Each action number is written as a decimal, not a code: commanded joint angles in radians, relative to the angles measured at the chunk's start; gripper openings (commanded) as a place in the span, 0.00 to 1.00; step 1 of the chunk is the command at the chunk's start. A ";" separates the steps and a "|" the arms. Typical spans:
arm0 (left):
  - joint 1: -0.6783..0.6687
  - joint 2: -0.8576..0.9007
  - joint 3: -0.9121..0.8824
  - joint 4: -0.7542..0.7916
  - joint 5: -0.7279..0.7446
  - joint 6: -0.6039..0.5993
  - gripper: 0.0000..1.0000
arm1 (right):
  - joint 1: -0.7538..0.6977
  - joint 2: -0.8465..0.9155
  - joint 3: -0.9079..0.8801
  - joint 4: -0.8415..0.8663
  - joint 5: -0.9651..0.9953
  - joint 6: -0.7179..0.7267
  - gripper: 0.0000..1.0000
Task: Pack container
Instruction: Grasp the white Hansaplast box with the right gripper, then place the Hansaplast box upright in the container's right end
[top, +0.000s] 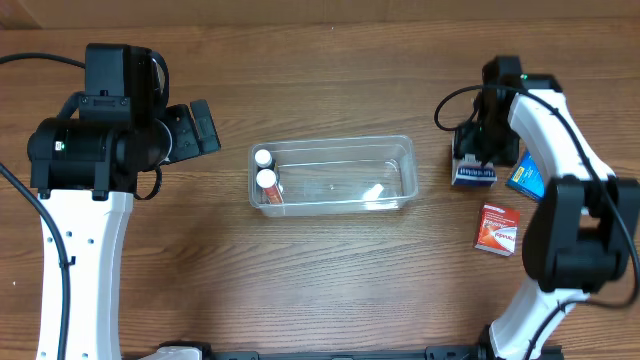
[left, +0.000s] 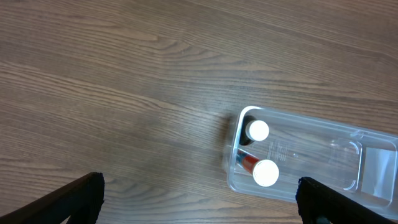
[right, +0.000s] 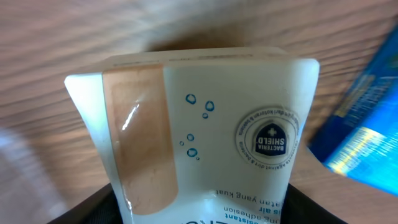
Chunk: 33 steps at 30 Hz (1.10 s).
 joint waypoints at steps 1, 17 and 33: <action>0.005 0.006 0.005 0.001 -0.006 0.020 1.00 | 0.093 -0.235 0.107 -0.051 -0.003 0.029 0.66; 0.005 0.006 0.005 -0.019 -0.006 0.019 1.00 | 0.467 -0.288 -0.098 0.092 -0.010 0.276 0.72; 0.005 0.006 0.005 -0.022 -0.007 0.020 1.00 | 0.466 -0.104 -0.098 0.126 -0.009 0.269 0.70</action>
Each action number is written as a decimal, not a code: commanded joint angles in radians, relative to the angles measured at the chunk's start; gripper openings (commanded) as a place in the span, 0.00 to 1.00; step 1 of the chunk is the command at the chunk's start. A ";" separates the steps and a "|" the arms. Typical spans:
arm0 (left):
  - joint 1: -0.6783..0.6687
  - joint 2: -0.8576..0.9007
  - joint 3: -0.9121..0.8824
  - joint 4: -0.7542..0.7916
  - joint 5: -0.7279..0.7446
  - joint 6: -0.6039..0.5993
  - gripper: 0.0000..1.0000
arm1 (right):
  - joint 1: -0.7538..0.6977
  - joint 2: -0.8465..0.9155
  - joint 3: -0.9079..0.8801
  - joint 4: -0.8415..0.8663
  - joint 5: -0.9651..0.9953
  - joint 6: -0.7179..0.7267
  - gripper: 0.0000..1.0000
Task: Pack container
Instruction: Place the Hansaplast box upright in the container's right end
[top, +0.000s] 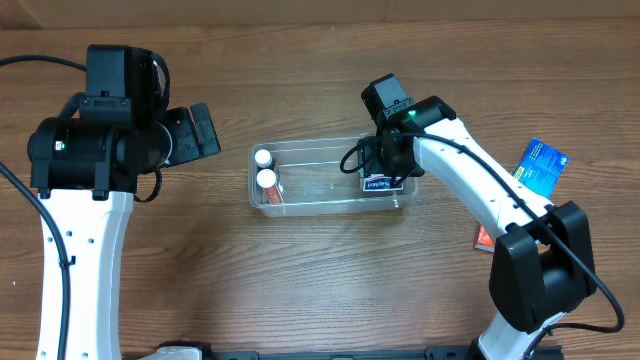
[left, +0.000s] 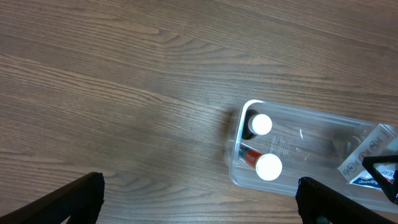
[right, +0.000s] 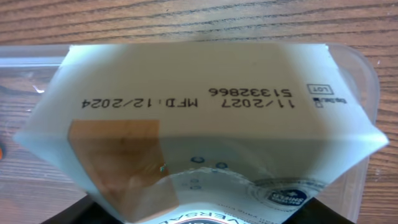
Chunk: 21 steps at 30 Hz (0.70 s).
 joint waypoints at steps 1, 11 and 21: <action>0.005 0.005 0.005 0.000 -0.007 0.019 1.00 | -0.002 -0.006 0.000 -0.015 0.006 0.000 0.70; 0.005 0.005 0.005 -0.003 -0.007 0.019 1.00 | -0.002 -0.006 0.000 -0.093 0.006 -0.001 0.84; 0.005 0.005 0.005 -0.008 -0.008 0.020 1.00 | -0.008 -0.055 0.205 -0.149 0.180 0.015 1.00</action>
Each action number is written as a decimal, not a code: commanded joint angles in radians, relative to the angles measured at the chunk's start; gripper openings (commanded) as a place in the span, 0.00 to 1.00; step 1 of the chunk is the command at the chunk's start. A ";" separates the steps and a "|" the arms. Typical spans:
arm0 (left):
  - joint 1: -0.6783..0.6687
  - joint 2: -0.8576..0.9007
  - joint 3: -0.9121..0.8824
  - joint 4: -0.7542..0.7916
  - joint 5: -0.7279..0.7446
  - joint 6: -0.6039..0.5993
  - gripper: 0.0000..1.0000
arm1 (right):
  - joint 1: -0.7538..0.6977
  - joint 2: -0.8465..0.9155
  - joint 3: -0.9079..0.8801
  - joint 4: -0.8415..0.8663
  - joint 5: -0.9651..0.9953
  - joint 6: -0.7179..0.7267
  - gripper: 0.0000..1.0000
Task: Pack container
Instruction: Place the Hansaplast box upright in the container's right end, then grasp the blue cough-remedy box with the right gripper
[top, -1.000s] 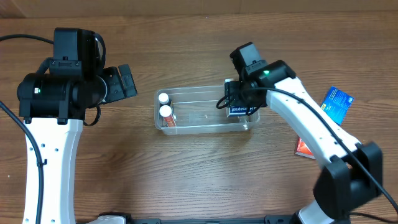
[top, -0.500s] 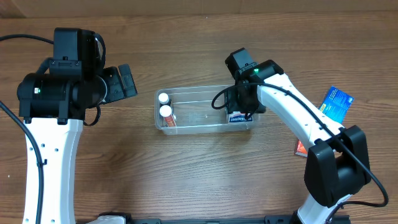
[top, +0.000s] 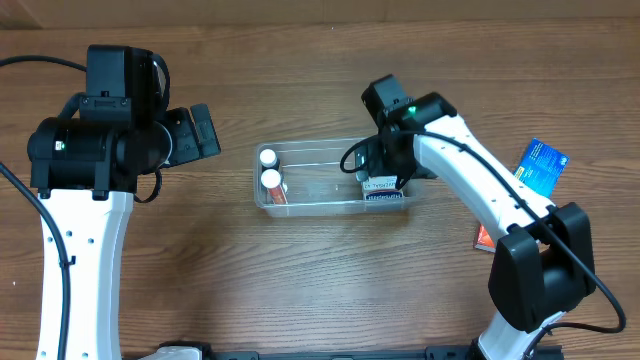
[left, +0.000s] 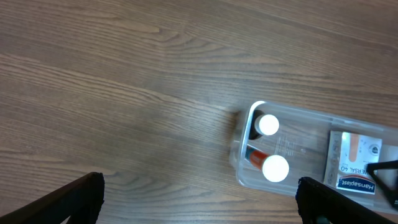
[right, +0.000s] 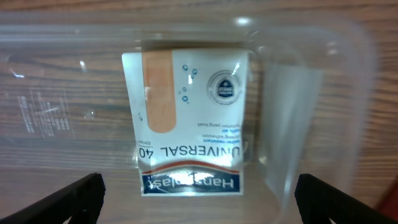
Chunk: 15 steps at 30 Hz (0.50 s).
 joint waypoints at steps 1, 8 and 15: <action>0.005 0.005 0.005 -0.006 -0.010 0.020 1.00 | -0.016 -0.079 0.190 -0.046 0.153 0.035 1.00; 0.005 0.005 0.005 -0.017 -0.010 0.023 1.00 | -0.346 -0.272 0.349 -0.098 0.193 0.113 1.00; 0.005 0.006 0.005 -0.012 -0.010 0.023 1.00 | -0.731 -0.150 0.240 -0.106 0.081 -0.008 1.00</action>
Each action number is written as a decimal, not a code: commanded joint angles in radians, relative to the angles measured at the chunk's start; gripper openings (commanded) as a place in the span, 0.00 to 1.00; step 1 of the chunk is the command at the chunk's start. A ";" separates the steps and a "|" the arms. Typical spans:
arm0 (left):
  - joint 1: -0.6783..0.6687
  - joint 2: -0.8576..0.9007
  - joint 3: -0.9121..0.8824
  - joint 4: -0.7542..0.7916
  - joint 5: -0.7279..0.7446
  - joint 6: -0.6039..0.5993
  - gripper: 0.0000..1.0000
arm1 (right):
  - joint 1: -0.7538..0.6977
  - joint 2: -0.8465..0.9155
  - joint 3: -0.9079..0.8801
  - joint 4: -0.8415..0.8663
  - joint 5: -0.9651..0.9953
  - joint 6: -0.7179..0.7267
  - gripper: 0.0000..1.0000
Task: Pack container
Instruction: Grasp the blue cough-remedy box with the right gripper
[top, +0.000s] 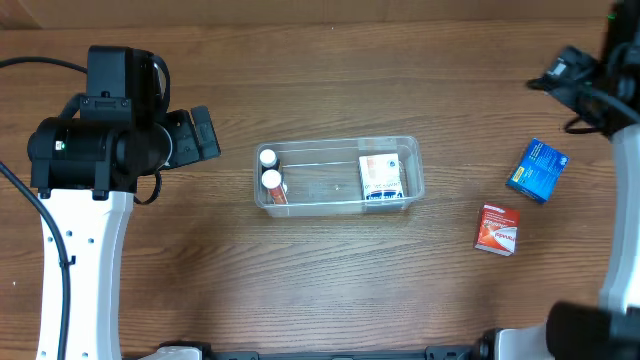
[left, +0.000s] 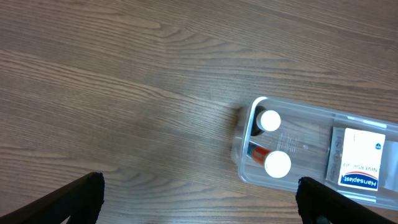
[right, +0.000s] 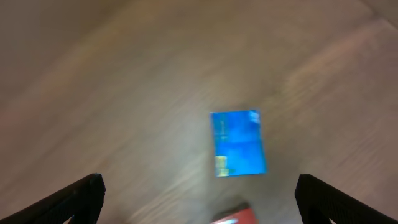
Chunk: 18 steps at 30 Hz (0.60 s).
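Note:
The clear plastic container (top: 332, 142) lies mid-table. Two white-capped bottles (top: 266, 170) stand at its left end. A white bandage box (top: 382, 178) lies flat at its right end. On the table to the right are a blue box (top: 536, 171) and a red box (top: 497, 229). My right gripper (right: 199, 202) is open and empty, high above the blue box (right: 238, 143); the view is blurred. Left of the container, my left gripper (left: 199, 202) hangs open and empty, with the bottles (left: 273, 143) and bandage box (left: 360, 158) ahead of it.
The right arm (top: 600, 90) reaches in from the far right edge. The left arm's body (top: 100, 150) stands over the table's left side. Bare wood lies around the container.
My right gripper has left the container and now sits open at the far right, above the blue box. The bandage box stays in the container. The left arm has not moved.
My right gripper was first shut on the bandage box beside the blue box at the right. Then it held that box over the container's right end. Later it was open with the box lying inside, the container shifted slightly. Now it is back at the right.

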 joint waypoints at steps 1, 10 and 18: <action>0.005 0.006 0.005 0.002 -0.010 0.019 1.00 | -0.104 0.128 -0.080 0.006 -0.054 -0.061 1.00; 0.005 0.006 0.005 0.001 -0.009 0.019 1.00 | -0.161 0.434 -0.138 0.063 -0.123 -0.140 1.00; 0.005 0.006 0.005 0.001 -0.009 0.019 1.00 | -0.164 0.535 -0.171 0.118 -0.137 -0.140 1.00</action>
